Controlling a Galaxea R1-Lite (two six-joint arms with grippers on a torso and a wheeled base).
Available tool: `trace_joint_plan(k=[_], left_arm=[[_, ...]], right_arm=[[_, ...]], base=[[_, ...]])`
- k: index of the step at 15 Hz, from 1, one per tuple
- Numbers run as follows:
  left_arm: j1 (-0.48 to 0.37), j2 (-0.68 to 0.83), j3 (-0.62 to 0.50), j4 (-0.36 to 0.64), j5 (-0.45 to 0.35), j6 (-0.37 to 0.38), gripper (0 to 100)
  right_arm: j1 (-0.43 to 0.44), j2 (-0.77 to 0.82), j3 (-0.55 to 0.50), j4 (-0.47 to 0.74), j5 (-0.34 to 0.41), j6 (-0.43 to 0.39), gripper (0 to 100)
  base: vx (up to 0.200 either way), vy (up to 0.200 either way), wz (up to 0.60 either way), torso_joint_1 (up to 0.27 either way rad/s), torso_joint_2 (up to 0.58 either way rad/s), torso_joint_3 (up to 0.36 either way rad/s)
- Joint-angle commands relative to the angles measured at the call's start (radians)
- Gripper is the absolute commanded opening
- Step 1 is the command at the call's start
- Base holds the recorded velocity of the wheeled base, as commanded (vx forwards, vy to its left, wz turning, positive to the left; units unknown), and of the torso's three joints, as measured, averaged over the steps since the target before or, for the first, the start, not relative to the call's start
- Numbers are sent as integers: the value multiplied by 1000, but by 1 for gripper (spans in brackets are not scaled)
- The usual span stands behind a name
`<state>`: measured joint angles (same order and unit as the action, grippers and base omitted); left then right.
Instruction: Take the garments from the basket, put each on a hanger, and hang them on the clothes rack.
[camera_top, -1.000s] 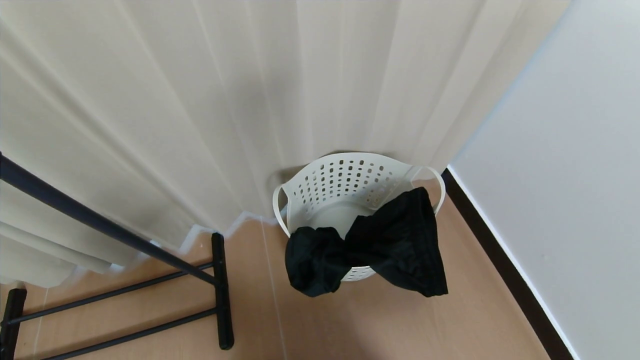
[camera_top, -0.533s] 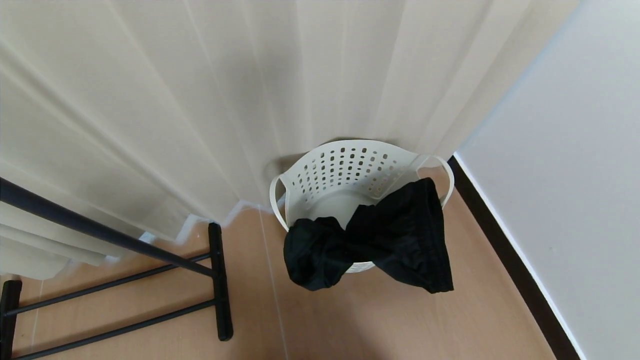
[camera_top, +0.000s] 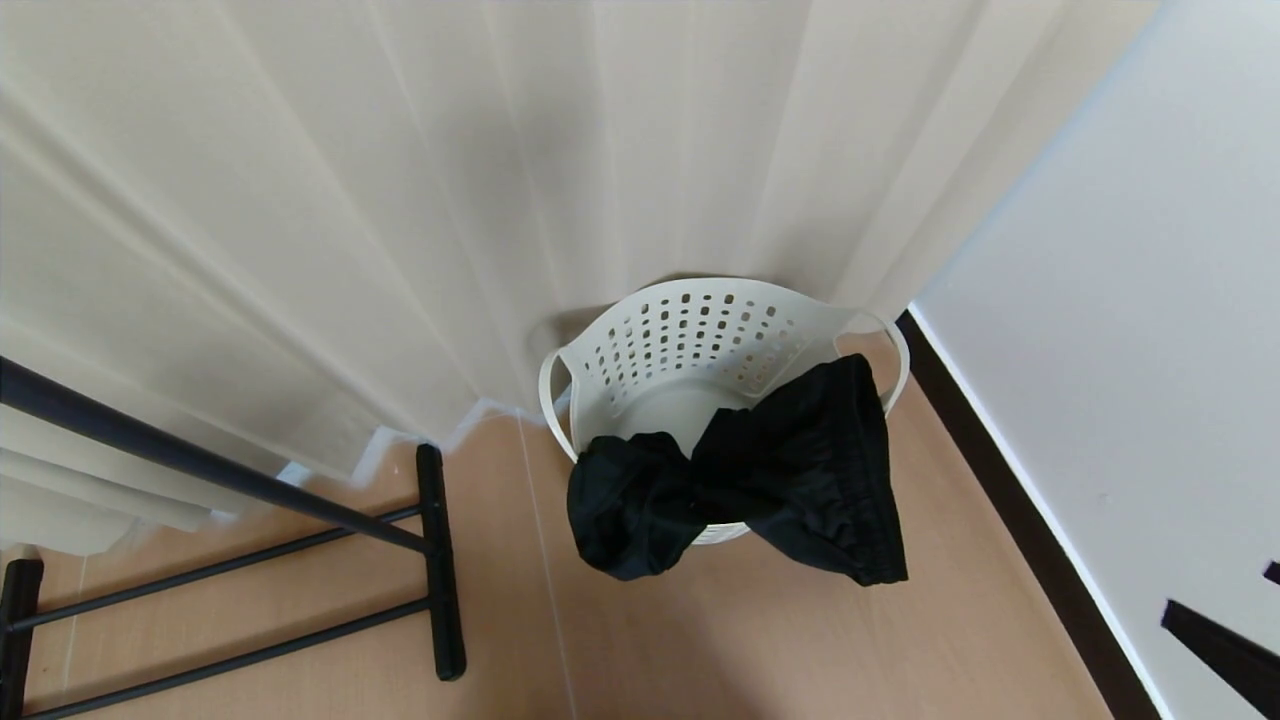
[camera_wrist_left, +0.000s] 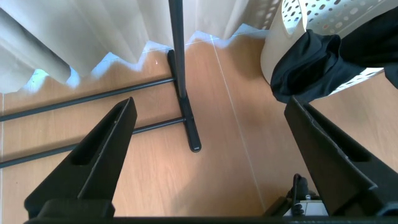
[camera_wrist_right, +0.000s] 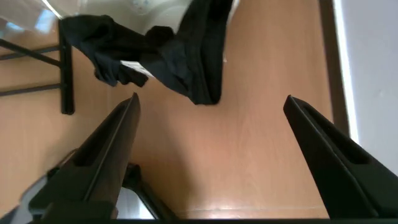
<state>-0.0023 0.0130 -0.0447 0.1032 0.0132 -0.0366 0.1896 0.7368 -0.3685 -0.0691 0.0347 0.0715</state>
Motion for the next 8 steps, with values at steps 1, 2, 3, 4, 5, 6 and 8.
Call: trace_joint_plan(k=[1,2,3,4,5,6,8], left_arm=[[1,-1,0,0,1,0,100],[1,-1,0,0,1,0,100],[1,-1,0,0,1,0,100],[1,-1,0,0,1,0,100],[-1,-1,0,0,1,1,100],[1,-1,0,0,1,0,100],[1,-1,0,1,1,0,100]], right_arm=[[31,481,-360,-18,77,68,100],[42,573,-461,-18,77,103,100],[64,650,-549,-15,76,128,100],[73,728,-641,-9,76,133,100],[73,788,-716,-4,74,133,100],[73,832,-765,-4,74,133,100],[73,966,-902,-3,74,133,100]], base=[[0,0,0,0,0,0],[0,0,0,0,0,0],[0,0,0,0,0,0],[0,0,0,0,0,0],[0,0,0,0,0,0],[0,0,0,0,0,0],[0,0,0,0,0,0]])
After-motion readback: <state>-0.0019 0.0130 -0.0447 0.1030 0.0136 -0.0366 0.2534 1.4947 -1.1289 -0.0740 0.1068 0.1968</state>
